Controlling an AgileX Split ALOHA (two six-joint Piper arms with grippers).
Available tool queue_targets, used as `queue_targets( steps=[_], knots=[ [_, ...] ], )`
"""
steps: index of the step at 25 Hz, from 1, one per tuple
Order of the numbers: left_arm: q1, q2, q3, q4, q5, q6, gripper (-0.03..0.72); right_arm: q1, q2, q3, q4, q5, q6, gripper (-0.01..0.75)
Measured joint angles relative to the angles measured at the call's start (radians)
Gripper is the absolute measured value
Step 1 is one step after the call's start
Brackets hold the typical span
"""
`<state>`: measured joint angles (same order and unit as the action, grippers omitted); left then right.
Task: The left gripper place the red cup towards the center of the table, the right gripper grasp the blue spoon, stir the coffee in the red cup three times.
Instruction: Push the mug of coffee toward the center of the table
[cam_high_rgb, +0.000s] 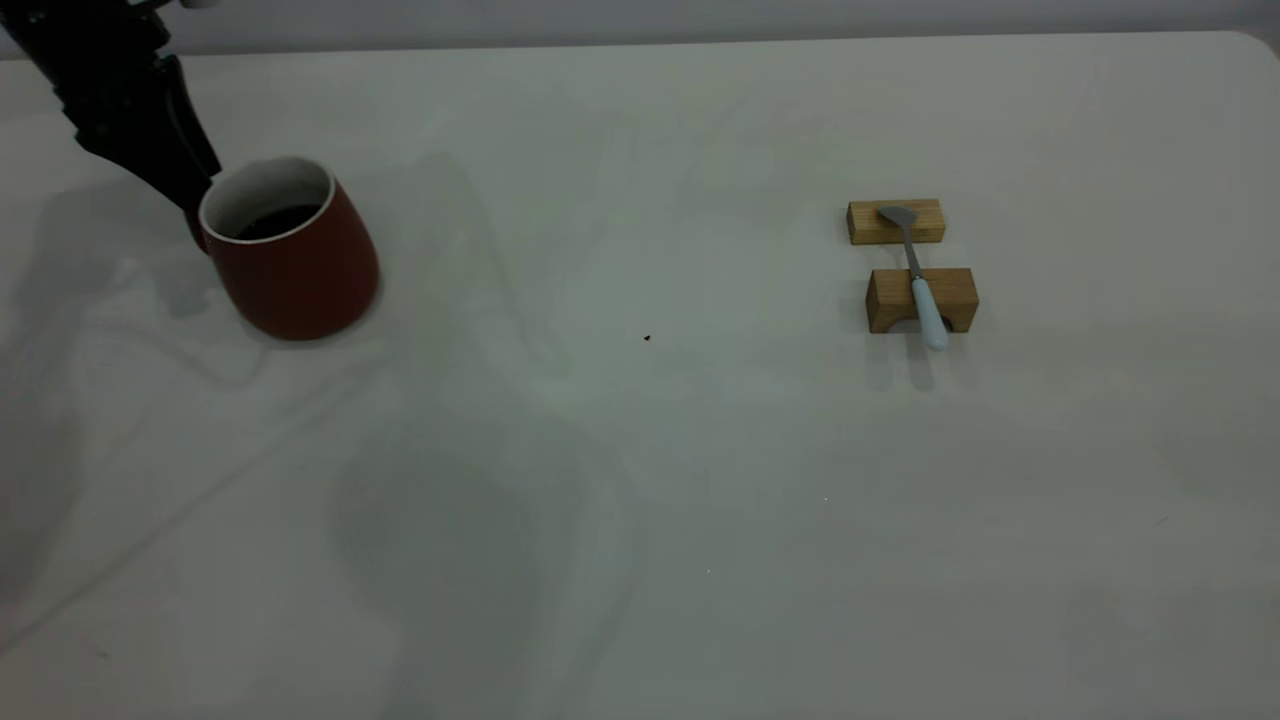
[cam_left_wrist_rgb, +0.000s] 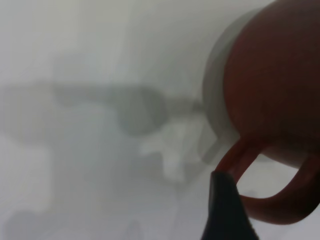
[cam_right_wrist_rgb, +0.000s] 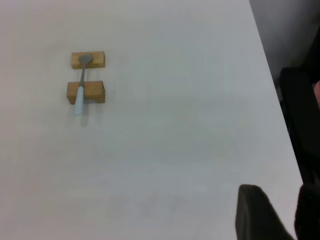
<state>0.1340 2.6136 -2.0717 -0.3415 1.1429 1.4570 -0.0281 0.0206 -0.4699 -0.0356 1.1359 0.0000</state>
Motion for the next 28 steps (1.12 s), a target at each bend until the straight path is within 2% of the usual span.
queue_targets(
  steps=[23,28],
  knots=[
    [-0.017,-0.038,0.001,-0.008,0.024,-0.114,0.521,0.000,0.000,0.000,0.000,0.000,0.006,0.237],
    [-0.017,-0.038,0.001,-0.002,0.024,-0.019,0.521,0.000,0.000,0.000,0.000,0.000,0.006,0.237]
  ],
)
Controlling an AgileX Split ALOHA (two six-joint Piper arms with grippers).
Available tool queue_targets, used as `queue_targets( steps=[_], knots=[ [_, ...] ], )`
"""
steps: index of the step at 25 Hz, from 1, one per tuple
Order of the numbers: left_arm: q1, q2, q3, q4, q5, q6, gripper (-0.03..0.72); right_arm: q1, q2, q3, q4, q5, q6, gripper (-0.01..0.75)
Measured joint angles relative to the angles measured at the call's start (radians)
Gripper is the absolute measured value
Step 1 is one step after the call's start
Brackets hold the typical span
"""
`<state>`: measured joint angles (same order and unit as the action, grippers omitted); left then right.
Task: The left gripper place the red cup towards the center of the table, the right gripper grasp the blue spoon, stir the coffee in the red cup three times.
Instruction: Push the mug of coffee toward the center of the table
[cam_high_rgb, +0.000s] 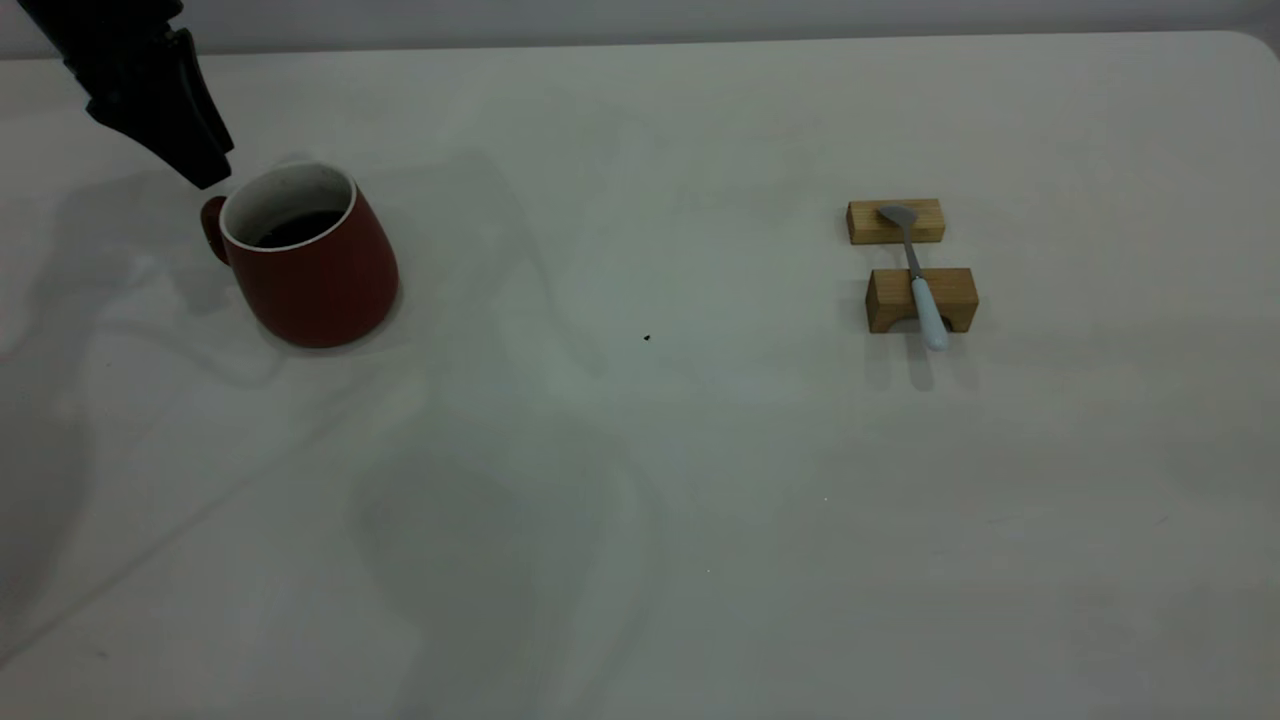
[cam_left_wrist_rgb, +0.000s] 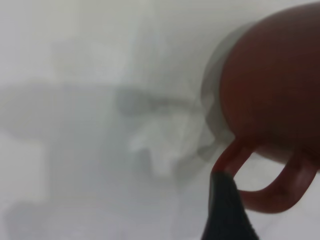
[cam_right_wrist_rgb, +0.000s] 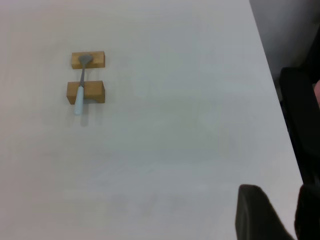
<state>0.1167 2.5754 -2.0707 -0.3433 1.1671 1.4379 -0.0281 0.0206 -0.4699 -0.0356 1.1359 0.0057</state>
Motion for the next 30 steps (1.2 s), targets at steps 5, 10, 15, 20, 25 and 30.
queue_targets(
  steps=[5,10,15,20,25,30],
  knots=[
    [0.000,0.000,-0.001,0.021,0.000,0.091,0.521,0.000,0.000,0.000,0.000,0.000,0.000,0.237],
    [0.000,0.000,-0.001,0.031,0.000,0.232,0.521,0.000,0.000,0.000,0.000,0.000,0.000,0.237],
    [-0.017,0.000,-0.001,0.042,0.000,0.388,0.521,0.000,0.000,0.000,0.000,0.000,0.000,0.237],
    [-0.045,0.000,-0.001,0.046,0.000,0.431,0.521,0.000,0.000,0.000,0.000,0.000,-0.006,0.237],
    [-0.061,0.000,-0.001,0.107,0.000,0.422,0.521,0.000,0.000,0.000,0.000,0.000,0.000,0.237],
    [-0.066,0.000,0.012,0.114,0.000,0.412,0.521,0.000,0.000,0.000,0.000,0.000,0.000,0.237]
  ],
)
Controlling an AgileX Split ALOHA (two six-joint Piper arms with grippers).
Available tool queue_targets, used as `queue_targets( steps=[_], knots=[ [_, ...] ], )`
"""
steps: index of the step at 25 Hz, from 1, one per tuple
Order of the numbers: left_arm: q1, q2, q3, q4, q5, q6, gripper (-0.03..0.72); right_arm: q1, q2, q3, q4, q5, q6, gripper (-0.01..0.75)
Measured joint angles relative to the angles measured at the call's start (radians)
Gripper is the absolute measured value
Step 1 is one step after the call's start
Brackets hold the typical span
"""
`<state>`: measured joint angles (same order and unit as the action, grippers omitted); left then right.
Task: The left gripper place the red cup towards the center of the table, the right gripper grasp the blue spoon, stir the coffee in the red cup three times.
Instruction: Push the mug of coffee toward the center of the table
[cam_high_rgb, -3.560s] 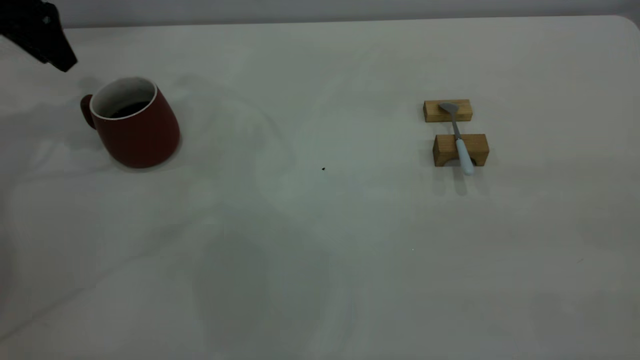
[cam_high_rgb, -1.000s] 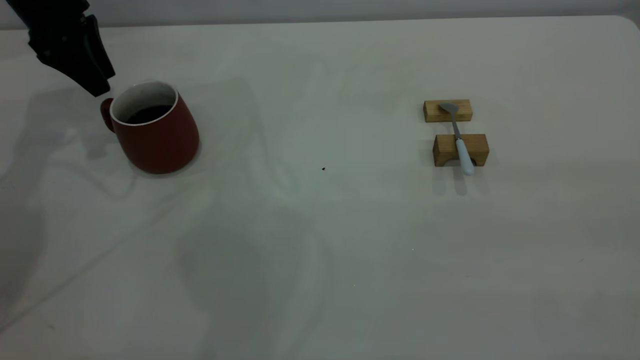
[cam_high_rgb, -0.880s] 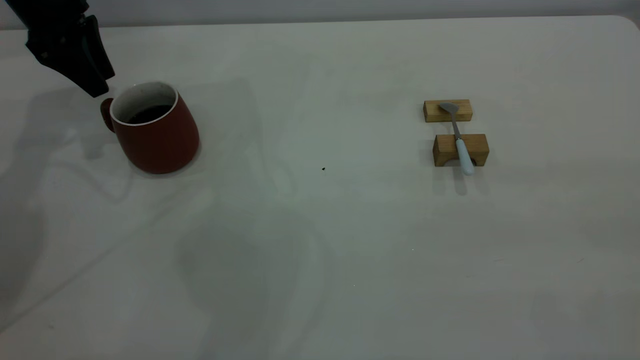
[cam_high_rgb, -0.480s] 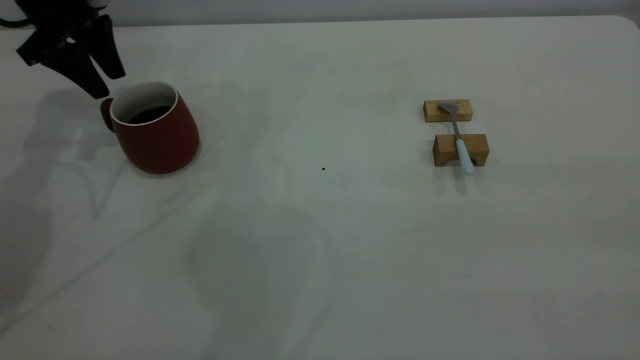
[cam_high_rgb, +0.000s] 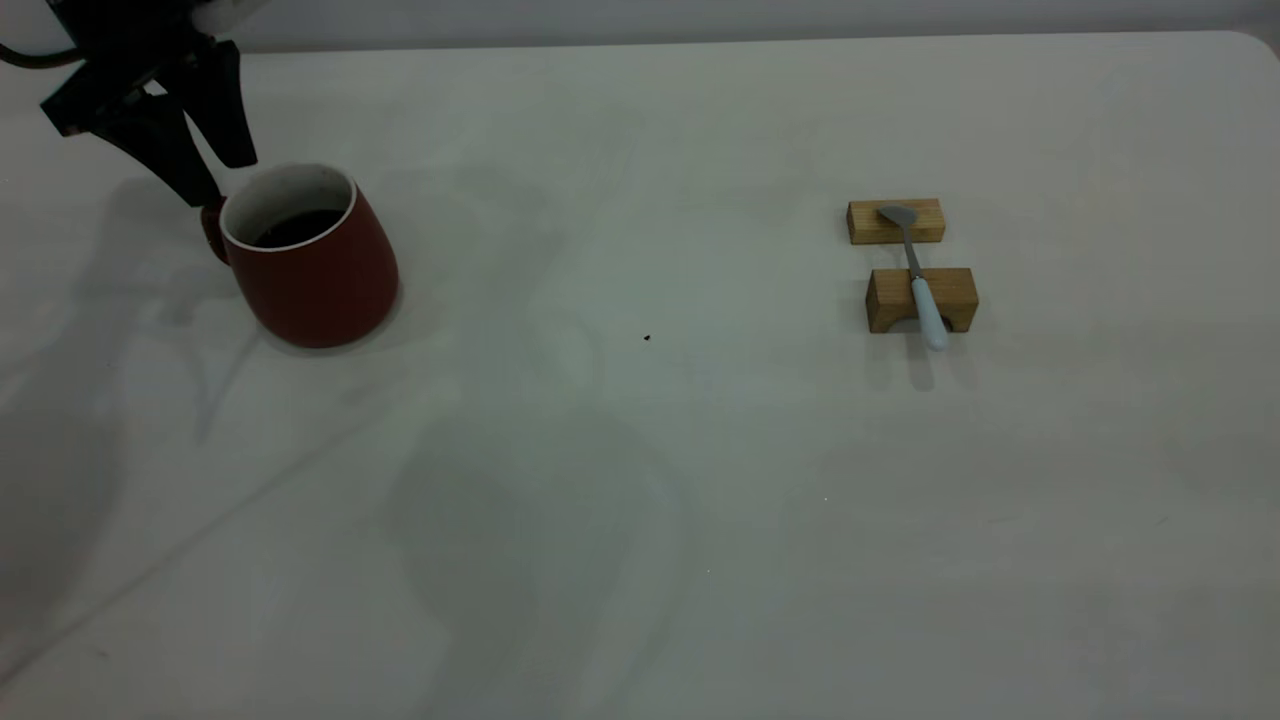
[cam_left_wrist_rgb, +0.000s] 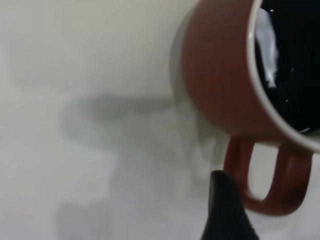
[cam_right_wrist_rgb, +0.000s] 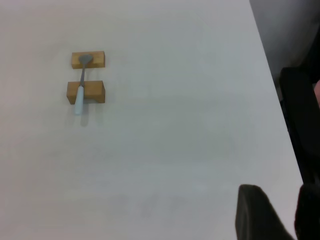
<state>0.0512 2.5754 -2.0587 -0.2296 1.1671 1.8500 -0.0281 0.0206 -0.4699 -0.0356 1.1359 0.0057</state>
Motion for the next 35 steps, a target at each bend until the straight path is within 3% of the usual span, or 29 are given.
queue_targets(
  steps=[17,25,35],
  knots=[
    [-0.049,0.039,0.028,0.019,0.000,-0.052,0.521,0.000,0.000,0.000,0.000,0.000,0.000,0.237],
    [-0.103,0.050,0.028,0.018,0.000,-0.366,0.522,0.000,0.000,0.000,0.000,0.000,0.000,0.237],
    [-0.226,0.050,0.028,-0.100,0.000,-0.390,0.521,0.000,0.000,0.000,0.000,0.000,0.000,0.237]
  ],
)
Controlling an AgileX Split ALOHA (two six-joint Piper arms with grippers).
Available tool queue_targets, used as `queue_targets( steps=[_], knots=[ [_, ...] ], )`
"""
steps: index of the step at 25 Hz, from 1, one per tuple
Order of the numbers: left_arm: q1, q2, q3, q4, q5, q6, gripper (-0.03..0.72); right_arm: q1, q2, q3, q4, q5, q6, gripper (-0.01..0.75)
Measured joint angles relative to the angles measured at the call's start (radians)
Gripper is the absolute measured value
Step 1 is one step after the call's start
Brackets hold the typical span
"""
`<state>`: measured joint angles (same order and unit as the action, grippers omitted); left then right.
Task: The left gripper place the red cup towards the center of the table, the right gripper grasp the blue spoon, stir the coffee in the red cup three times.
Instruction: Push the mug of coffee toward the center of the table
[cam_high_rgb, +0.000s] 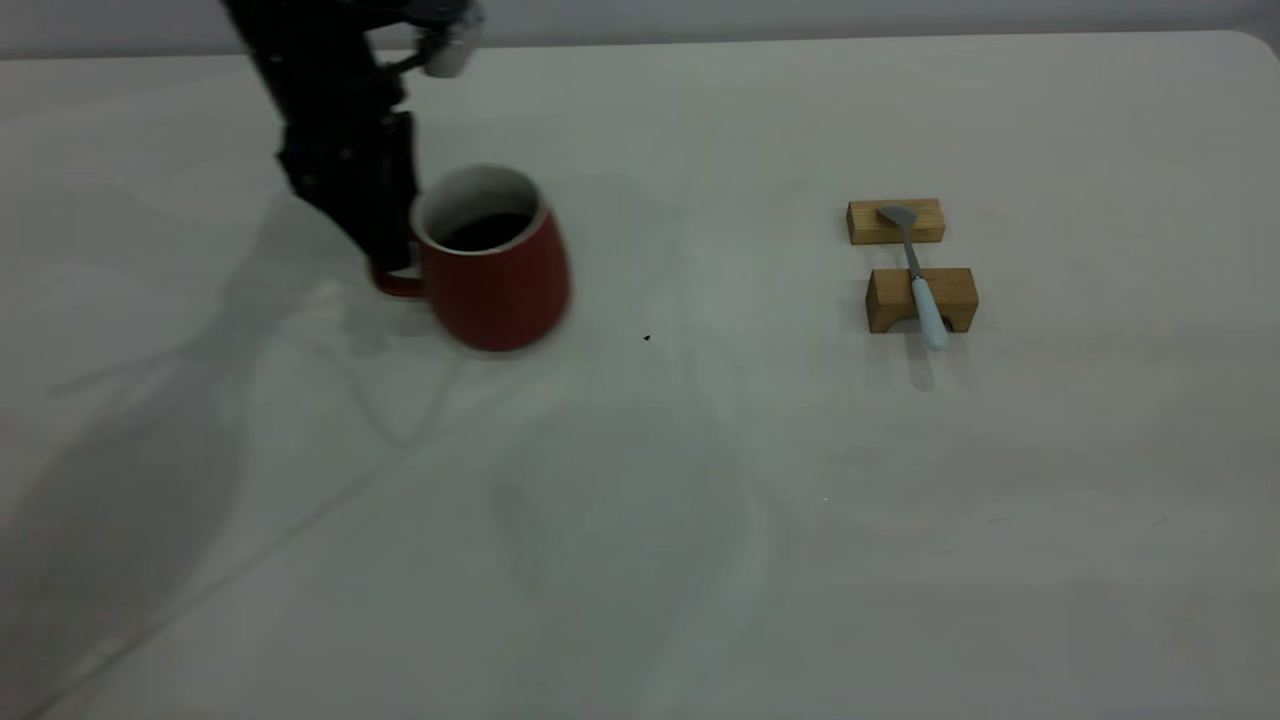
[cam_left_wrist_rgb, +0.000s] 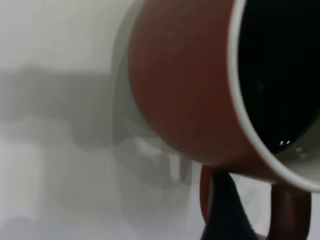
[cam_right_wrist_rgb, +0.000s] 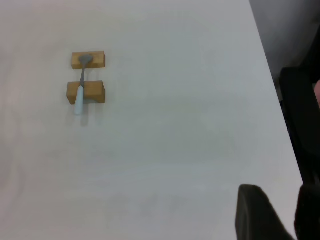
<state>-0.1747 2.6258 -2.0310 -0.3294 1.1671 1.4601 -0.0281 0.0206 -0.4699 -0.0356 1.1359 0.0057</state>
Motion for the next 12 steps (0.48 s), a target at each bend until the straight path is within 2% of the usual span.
queue_targets(
  steps=[6,12],
  knots=[
    [-0.074,0.000,0.000,-0.012,-0.022,-0.006,0.521,0.000,0.000,0.000,0.000,0.000,0.000,0.237],
    [-0.088,0.000,0.000,-0.016,-0.037,-0.009,0.521,0.000,0.000,0.000,0.000,0.000,-0.006,0.237]
  ],
)
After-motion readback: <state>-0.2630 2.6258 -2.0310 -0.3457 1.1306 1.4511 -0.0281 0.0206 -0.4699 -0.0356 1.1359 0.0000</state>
